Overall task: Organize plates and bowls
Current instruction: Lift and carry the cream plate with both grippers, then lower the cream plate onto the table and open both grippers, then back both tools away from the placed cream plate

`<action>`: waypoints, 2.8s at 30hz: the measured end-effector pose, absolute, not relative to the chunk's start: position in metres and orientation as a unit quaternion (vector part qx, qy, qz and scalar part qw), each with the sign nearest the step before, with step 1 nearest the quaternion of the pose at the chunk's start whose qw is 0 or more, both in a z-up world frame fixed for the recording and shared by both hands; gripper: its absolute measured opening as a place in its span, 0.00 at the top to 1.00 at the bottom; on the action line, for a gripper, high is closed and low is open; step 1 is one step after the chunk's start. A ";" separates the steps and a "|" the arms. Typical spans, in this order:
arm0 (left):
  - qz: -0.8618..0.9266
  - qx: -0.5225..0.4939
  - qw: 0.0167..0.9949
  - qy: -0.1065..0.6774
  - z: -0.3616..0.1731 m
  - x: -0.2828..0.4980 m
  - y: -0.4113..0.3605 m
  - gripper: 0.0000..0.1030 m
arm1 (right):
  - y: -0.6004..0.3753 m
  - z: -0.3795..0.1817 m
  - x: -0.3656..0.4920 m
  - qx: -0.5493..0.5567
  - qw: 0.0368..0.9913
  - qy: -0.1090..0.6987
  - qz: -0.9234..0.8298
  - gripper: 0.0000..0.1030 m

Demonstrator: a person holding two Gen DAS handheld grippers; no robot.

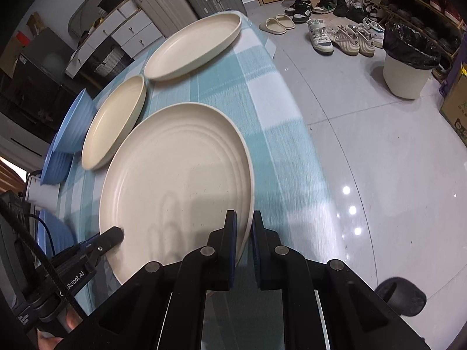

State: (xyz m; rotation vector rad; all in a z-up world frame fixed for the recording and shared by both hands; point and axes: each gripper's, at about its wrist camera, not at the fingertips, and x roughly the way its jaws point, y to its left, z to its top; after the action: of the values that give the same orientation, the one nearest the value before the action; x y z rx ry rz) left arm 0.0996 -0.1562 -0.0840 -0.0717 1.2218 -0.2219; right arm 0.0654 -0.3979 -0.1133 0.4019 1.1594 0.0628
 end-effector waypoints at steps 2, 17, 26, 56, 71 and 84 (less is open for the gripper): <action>-0.104 -0.033 0.813 0.572 -0.084 0.090 -0.153 0.88 | -0.395 -0.113 0.055 0.187 0.816 0.545 0.031 0.91; -0.103 -0.007 0.823 0.558 -0.084 0.062 -0.142 0.87 | -0.375 -0.111 0.015 0.182 0.818 0.544 0.036 0.91; -0.098 0.029 0.833 0.543 -0.083 0.061 -0.145 0.83 | -0.374 -0.104 0.011 0.167 0.840 0.515 0.026 0.90; -0.130 0.004 0.926 0.355 0.023 0.027 -0.116 0.46 | -0.318 -0.006 -0.015 0.119 0.932 0.336 0.066 0.50; -0.084 -0.039 0.957 0.275 0.048 0.020 -0.085 0.02 | -0.307 0.015 -0.039 0.116 0.963 0.241 0.028 0.00; -0.056 -0.034 0.957 0.282 0.048 0.037 -0.080 0.00 | -0.317 0.027 -0.030 0.134 0.960 0.245 0.039 0.01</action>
State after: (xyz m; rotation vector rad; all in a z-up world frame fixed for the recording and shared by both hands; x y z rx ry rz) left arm 0.0373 -0.0796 0.0482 -0.0681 0.5721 -0.1145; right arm -0.0305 -0.3172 0.0271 0.2715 0.4962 0.0786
